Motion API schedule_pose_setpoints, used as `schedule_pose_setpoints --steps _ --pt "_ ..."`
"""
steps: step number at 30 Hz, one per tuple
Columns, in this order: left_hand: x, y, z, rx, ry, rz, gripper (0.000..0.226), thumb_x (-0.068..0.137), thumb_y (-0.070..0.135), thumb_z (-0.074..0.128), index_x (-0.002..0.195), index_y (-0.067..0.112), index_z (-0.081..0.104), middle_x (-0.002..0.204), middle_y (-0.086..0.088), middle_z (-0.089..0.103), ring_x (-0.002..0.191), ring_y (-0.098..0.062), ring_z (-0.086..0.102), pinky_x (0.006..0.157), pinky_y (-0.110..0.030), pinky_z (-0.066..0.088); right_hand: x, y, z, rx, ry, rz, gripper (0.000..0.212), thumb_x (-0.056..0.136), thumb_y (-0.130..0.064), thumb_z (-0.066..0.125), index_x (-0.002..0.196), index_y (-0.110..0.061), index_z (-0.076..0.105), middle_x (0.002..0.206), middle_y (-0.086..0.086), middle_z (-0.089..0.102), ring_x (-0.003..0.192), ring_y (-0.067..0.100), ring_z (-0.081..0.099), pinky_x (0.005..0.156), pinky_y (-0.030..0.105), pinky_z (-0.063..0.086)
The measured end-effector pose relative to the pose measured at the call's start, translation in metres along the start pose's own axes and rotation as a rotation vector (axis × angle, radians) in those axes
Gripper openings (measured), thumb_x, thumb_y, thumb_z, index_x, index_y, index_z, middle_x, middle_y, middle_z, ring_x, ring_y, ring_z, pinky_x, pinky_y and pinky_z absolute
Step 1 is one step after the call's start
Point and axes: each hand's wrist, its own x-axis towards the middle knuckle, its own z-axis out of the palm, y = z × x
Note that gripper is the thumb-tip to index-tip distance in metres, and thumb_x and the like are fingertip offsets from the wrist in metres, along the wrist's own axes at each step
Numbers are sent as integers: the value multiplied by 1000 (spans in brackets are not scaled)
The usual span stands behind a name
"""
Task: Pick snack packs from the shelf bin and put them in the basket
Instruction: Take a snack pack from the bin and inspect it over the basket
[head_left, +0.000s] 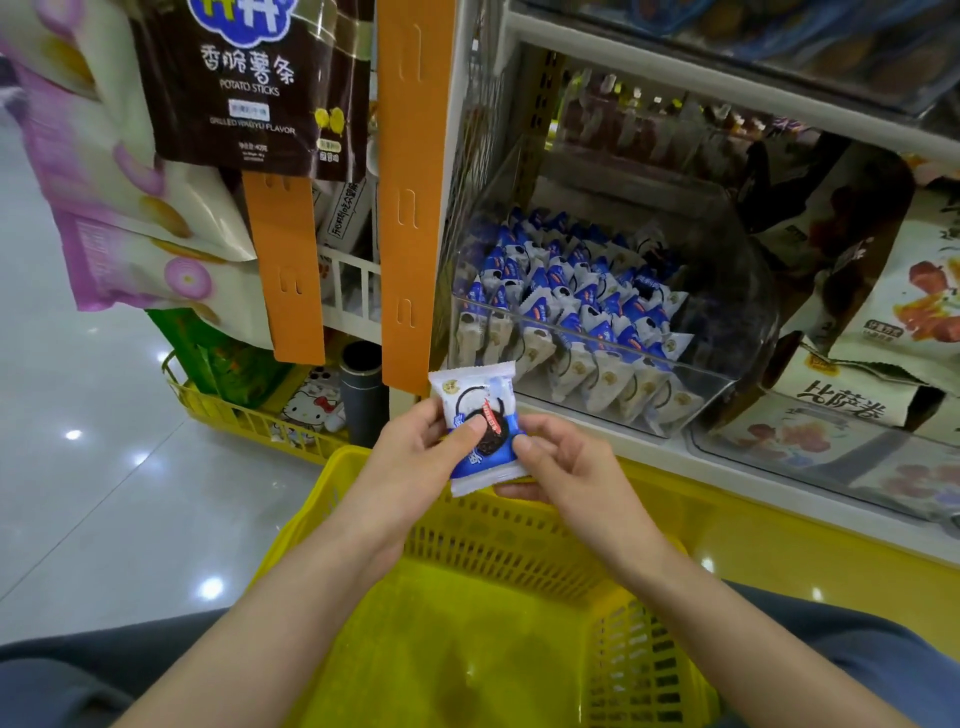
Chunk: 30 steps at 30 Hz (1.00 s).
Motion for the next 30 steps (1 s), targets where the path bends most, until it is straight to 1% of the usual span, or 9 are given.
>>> schedule_pose_setpoints --steps 4,9,11,16,21,23,25,28,30 --pt "-1 4 -2 -22 8 27 19 91 19 54 105 30 62 102 6 71 93 -7 68 84 -30 54 1 -15 -7 -354 131 -212 20 95 -16 46 102 -29 59 97 -9 69 88 2 64 81 23 54" --pt "0 13 -6 -56 19 31 17 90 22 56 99 36 59 102 8 71 96 -8 67 94 -42 49 36 -56 -44 -604 408 -433 17 93 -19 49 103 -29 58 93 -16 62 88 -1 60 78 14 49" --pt "0 15 -6 -57 22 34 17 90 22 56 99 37 59 103 8 70 96 -7 67 95 -42 49 61 -66 -58 -759 411 -340 17 94 -21 51 108 -23 61 97 -9 63 89 4 59 77 14 45" --pt "0 20 -7 -65 37 36 17 90 21 56 96 37 58 103 9 69 95 -5 67 94 -39 50 107 -69 -83 -997 171 87 33 89 -32 59 116 -14 61 115 3 63 95 11 54 83 22 39" --pt "1 22 -9 -67 26 45 20 91 20 55 95 40 58 104 11 68 92 -2 67 91 -36 52 122 -73 -80 -1114 101 124 39 84 -31 67 108 0 65 109 16 67 93 24 62 81 31 49" --pt "1 23 -10 -73 23 41 20 91 20 55 96 40 57 105 10 68 91 -2 67 90 -35 52 126 -72 -75 -1173 88 151 37 83 -33 67 82 4 65 79 24 62 78 37 59 66 36 49" --pt "1 23 -10 -91 21 40 20 90 21 56 98 39 55 107 9 67 92 -3 67 91 -35 52 127 -71 -71 -1222 94 170 36 83 -32 66 61 -9 49 58 10 42 63 27 45 53 29 31" --pt "1 25 -11 -121 40 19 28 86 23 60 112 29 52 109 8 67 93 -5 67 92 -37 51 129 -72 -73 -1235 130 149 30 83 -28 66 60 -15 52 67 8 56 71 23 56 58 26 37" --pt "1 27 -11 -115 61 2 35 84 24 62 117 22 51 108 6 68 95 -8 67 94 -38 50 126 -76 -75 -1188 173 147 17 84 -27 67 74 -14 63 79 6 64 77 20 61 70 30 48"
